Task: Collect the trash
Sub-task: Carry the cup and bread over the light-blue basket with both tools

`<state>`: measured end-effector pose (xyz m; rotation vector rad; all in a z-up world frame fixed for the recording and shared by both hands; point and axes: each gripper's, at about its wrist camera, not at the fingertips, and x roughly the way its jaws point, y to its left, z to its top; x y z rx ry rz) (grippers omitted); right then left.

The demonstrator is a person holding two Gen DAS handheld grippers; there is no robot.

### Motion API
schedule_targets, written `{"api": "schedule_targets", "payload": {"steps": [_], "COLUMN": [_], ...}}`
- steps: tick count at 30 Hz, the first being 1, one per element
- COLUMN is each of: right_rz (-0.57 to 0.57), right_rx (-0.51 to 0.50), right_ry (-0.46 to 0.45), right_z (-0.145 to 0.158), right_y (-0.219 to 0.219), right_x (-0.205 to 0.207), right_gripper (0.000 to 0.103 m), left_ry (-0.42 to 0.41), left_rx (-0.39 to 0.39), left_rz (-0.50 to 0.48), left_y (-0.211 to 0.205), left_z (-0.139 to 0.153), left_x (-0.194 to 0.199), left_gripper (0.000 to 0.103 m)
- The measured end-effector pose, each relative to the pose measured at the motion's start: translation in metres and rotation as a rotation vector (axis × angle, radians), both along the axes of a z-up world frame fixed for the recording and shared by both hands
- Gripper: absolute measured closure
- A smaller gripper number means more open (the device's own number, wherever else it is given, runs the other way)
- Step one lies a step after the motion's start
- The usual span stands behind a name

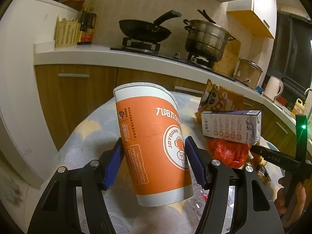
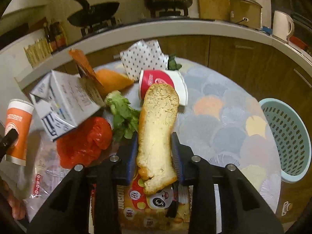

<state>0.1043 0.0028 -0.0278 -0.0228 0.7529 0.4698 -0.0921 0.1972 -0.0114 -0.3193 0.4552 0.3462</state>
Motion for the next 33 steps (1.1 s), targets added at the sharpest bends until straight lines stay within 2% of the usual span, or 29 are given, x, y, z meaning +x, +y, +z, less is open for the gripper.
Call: {"api": "schedule_targets", "payload": {"steps": [7, 10, 14, 17, 22, 24, 25, 27, 29, 31, 33], "right_rz": [0.037, 0.027, 0.022, 0.043, 0.056, 0.056, 0.056, 0.051, 0.034, 0.025, 0.012], "right_rx": [0.008, -0.057, -0.128, -0.128, -0.077, -0.051, -0.042, -0.022, -0.002, 0.031, 0.048], "right_ry": [0.068, 0.084, 0.064, 0.077, 0.114, 0.134, 0.135, 0.120, 0.107, 0.084, 0.050], "right_z": [-0.004, -0.009, -0.012, -0.018, -0.021, -0.022, -0.021, -0.017, -0.012, -0.004, 0.009], "right_y": [-0.010, -0.015, -0.016, -0.017, -0.025, -0.028, -0.029, -0.031, -0.035, -0.043, -0.052], "right_x": [-0.007, -0.011, -0.018, -0.020, -0.014, -0.009, -0.008, -0.010, -0.011, -0.014, -0.018], "right_gripper": [0.073, 0.072, 0.063, 0.058, 0.057, 0.057, 0.064, 0.070, 0.072, 0.073, 0.073], "left_ry": [0.013, 0.029, 0.032, 0.036, 0.038, 0.041, 0.042, 0.036, 0.025, -0.003, -0.042], "left_rx": [0.033, 0.027, 0.031, 0.041, 0.042, 0.041, 0.039, 0.036, 0.022, 0.002, 0.038], "left_rz": [-0.002, -0.002, -0.004, -0.005, -0.010, -0.012, -0.014, -0.014, -0.019, -0.038, -0.065], "left_y": [-0.007, -0.006, -0.005, -0.006, -0.007, -0.007, -0.007, -0.006, -0.006, -0.009, -0.023], "left_z": [0.002, 0.000, -0.001, -0.002, -0.003, -0.003, -0.003, -0.001, 0.002, 0.014, 0.033], "left_x": [-0.003, 0.000, 0.001, 0.001, 0.001, 0.001, 0.002, 0.000, -0.001, -0.004, -0.006], "left_gripper": [0.042, 0.042, 0.042, 0.042, 0.042, 0.042, 0.042, 0.042, 0.042, 0.042, 0.042]}}
